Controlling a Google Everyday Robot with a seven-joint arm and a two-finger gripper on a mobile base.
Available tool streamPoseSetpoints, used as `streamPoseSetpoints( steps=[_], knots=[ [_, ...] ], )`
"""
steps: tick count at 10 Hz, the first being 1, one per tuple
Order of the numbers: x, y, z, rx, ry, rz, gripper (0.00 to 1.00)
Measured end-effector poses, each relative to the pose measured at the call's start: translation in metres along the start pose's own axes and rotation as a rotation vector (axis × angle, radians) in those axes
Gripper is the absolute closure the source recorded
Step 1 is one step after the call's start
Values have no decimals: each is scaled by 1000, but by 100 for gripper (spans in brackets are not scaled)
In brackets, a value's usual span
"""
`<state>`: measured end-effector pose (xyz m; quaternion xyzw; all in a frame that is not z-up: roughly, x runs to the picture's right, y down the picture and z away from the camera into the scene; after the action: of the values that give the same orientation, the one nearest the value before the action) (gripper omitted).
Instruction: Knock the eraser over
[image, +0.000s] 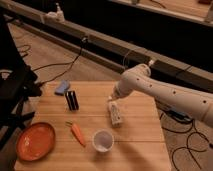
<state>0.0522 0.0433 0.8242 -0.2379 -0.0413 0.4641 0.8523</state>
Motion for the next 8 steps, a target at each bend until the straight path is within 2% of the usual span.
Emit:
streamPoseSetpoints(
  steps=[3,5,6,8],
  knots=[
    [-43,16,16,5,-29,-87,100],
    [-74,29,34,5,-50,-140,100],
    [-82,32,41,3,-53,-153,100],
    [-100,46,63,-26,-58,-176,100]
  ],
)
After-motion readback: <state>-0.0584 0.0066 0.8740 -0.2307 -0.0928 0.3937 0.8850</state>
